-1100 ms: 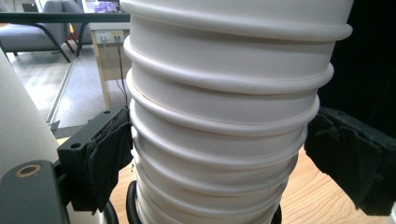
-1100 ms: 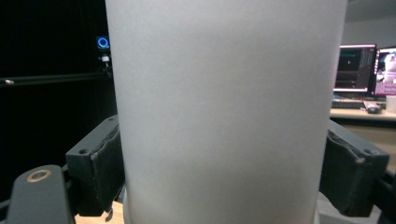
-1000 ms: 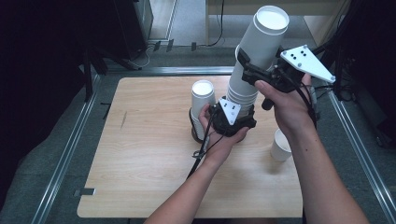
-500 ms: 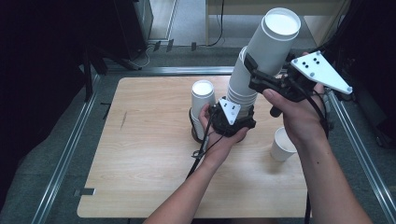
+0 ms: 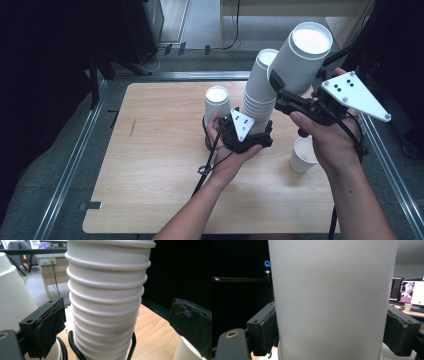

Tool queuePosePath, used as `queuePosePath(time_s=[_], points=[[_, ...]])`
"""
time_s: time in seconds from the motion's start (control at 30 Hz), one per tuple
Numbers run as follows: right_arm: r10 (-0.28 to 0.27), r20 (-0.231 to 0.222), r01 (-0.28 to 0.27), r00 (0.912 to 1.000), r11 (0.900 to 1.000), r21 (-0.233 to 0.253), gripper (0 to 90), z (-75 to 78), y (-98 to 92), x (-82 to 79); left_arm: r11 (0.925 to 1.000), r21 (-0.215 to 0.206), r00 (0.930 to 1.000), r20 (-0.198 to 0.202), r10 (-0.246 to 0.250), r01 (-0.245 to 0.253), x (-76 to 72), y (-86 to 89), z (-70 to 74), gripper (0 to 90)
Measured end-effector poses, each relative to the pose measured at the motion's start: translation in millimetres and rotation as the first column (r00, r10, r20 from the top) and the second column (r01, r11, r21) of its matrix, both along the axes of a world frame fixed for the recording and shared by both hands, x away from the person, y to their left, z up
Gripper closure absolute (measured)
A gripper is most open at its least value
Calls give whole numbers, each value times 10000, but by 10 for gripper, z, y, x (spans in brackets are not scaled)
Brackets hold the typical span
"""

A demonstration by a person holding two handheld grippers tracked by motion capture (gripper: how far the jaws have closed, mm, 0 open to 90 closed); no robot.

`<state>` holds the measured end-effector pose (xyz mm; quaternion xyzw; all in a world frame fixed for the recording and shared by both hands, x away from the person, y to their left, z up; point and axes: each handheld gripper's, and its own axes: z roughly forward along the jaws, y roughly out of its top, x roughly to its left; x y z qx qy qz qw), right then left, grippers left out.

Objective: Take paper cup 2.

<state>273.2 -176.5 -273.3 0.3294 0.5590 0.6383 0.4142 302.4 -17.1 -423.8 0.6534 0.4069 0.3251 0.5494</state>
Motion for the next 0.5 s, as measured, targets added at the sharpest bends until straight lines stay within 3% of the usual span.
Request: queuePosePath(time_s=[0.27,0.5], points=[[-201,55,201,9998,9998,1,134,-91,-70,-125,9991,125,9992,-63,-394,395,-225,140,-14,0],[-257,37,258,9997,9994,-251,133,-261,-91,-249,9987,-173,9988,-101,-475,474,-408,339,-18,0]])
